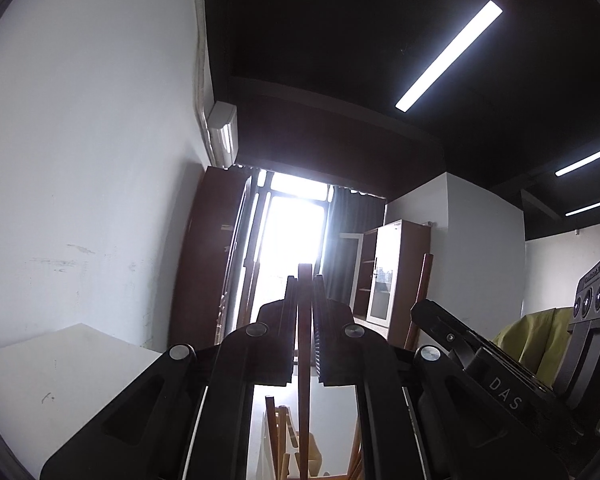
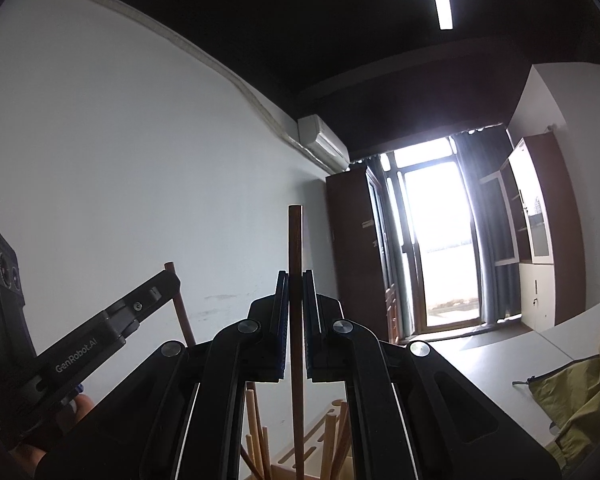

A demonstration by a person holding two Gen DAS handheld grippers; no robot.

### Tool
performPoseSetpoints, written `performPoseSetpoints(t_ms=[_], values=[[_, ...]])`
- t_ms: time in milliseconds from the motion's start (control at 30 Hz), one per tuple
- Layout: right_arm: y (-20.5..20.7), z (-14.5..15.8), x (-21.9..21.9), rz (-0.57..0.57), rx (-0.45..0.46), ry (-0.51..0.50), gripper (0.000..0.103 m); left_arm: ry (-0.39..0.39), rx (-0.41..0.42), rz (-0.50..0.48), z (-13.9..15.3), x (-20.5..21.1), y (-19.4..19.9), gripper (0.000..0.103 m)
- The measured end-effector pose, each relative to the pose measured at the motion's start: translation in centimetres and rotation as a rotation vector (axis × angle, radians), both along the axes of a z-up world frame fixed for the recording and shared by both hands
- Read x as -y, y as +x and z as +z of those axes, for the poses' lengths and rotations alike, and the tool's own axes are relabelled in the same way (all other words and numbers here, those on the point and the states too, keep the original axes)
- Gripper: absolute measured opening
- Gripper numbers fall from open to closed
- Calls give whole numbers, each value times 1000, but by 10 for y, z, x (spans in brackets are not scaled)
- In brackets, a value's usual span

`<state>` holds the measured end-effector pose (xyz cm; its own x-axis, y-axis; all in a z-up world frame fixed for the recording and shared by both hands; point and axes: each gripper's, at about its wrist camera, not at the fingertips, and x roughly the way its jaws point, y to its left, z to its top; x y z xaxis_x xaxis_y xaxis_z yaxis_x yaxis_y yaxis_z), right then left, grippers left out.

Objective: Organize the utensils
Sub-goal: 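Lower both dark chopsticks into the holder slots, then open both grippers and withdraw them from the holder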

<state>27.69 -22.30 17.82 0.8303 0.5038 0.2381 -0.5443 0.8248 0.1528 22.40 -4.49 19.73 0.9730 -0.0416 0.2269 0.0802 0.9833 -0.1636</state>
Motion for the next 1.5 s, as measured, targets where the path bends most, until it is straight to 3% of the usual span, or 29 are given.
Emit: performPoseSetpoints(t_ms=[533, 1167, 1300, 1500], values=[[0, -21, -10, 3, -67, -29, 7, 50, -75, -17, -19, -4, -2, 7], [-7, -36, -12, -42, -122, -72, 8, 56, -154, -36, -31, -7, 1, 9], [-10, -37, -9, -41, -138, -73, 22, 57, -143, -27, -29, -10, -11, 12], [-20, -38, -8, -52, -158, -94, 22, 71, -152, -12, -32, -12, -28, 19]])
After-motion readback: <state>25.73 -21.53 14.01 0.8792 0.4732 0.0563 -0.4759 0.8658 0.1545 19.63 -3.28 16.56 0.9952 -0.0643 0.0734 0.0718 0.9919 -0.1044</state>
